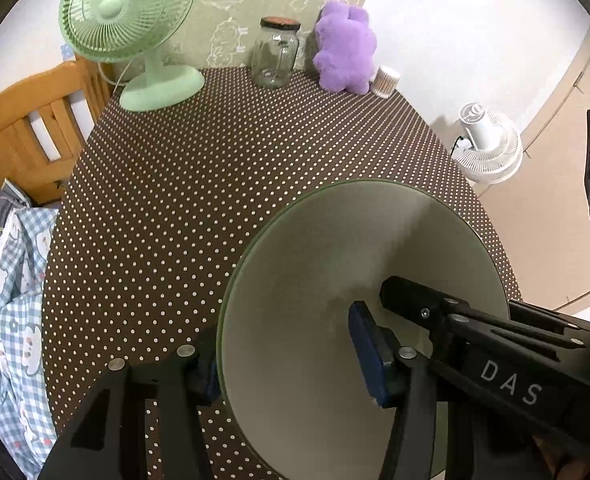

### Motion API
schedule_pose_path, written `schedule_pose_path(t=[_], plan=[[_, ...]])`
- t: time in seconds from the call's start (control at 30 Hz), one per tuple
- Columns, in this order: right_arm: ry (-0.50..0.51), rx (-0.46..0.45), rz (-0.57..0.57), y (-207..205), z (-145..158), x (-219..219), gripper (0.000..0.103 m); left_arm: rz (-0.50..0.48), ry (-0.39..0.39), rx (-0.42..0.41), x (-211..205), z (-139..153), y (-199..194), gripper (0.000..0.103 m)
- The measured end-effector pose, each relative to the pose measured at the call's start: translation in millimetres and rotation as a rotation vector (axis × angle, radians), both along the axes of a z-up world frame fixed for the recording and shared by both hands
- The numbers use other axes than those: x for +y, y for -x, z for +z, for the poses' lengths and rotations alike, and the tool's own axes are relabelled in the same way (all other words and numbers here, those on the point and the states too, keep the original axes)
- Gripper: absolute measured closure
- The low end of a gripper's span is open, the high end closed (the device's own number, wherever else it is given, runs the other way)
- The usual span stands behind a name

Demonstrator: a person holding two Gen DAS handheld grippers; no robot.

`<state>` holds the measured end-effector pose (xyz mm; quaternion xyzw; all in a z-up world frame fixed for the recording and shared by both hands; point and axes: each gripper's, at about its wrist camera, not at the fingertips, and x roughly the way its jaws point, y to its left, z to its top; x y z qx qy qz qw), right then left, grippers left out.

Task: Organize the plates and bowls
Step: 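Carry the nested bowls over the plate stack with both tools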

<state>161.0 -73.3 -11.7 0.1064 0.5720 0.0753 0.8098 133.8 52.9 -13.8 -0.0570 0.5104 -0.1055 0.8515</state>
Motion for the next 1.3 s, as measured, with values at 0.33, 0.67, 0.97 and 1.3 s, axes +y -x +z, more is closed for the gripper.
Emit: schedule_pose_path(t=[0.33, 0.67, 0.97, 1.3], plan=[[-0.009, -0.045, 0.042, 5.7, 21.0, -23.2, 0.066, 0.045, -0.012, -0.045, -26.6, 15.8, 9.3, 0.050], [-0.009, -0.061, 0.078, 4.5, 31.1, -58.9, 0.066, 0.080, -0.016, -0.062, -61.8, 21.9, 9.8, 0.051], [-0.003, -0.060, 0.091, 0.1, 31.9, -90.3, 0.066, 0.096, -0.018, -0.060, -96.0, 20.3, 8.1, 0.051], [-0.003, -0.042, 0.085, -9.8, 25.3, -124.3, 0.066, 0.095, -0.022, -0.043, -131.8, 11.3, -0.3, 0.051]])
